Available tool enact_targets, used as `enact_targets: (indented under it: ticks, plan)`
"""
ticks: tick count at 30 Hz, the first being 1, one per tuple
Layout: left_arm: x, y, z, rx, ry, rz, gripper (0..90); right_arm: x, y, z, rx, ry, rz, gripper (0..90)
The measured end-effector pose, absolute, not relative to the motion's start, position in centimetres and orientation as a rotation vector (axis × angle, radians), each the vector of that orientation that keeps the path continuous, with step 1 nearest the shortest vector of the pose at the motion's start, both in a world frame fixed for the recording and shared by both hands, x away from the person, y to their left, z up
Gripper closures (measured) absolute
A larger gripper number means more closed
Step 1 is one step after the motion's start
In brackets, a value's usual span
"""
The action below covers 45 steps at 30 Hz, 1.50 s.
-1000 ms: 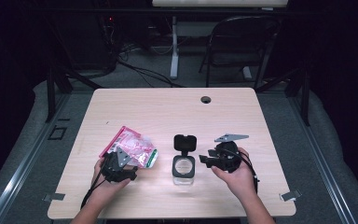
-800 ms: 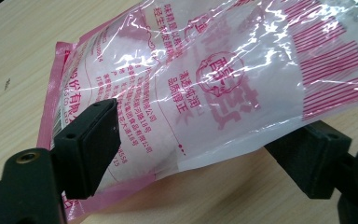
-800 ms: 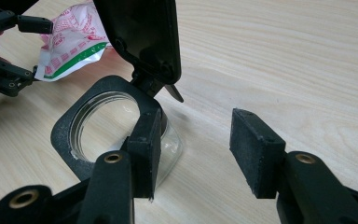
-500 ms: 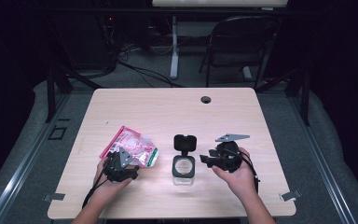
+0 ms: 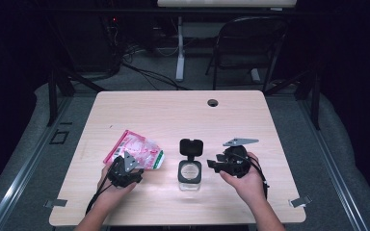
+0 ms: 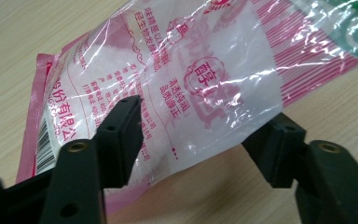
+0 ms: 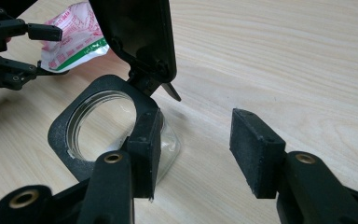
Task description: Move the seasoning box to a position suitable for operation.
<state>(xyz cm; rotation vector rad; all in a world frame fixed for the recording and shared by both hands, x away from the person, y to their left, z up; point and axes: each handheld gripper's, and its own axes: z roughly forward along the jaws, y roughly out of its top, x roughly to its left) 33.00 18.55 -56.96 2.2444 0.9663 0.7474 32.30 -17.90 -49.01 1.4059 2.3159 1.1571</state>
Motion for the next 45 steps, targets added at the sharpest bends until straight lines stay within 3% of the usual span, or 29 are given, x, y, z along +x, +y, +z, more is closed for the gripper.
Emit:
enact_targets:
  ticks: [18, 29, 45]
  plan:
    - [33.2, 18.7, -56.8, 2.222, 0.965, 0.703, 54.5, 32.3, -18.1, -49.1, 1.414, 2.307, 1.152, 53.4]
    - [33.3, 19.2, -56.7, 2.160, 1.024, 0.663, 68.3, 32.3, -18.1, -49.1, 1.413, 2.309, 1.159, 53.3]
    - [33.9, 19.7, -56.9, 2.149, 1.047, 0.570, 70.9, 32.2, -18.3, -49.0, 1.422, 2.304, 1.174, 53.2]
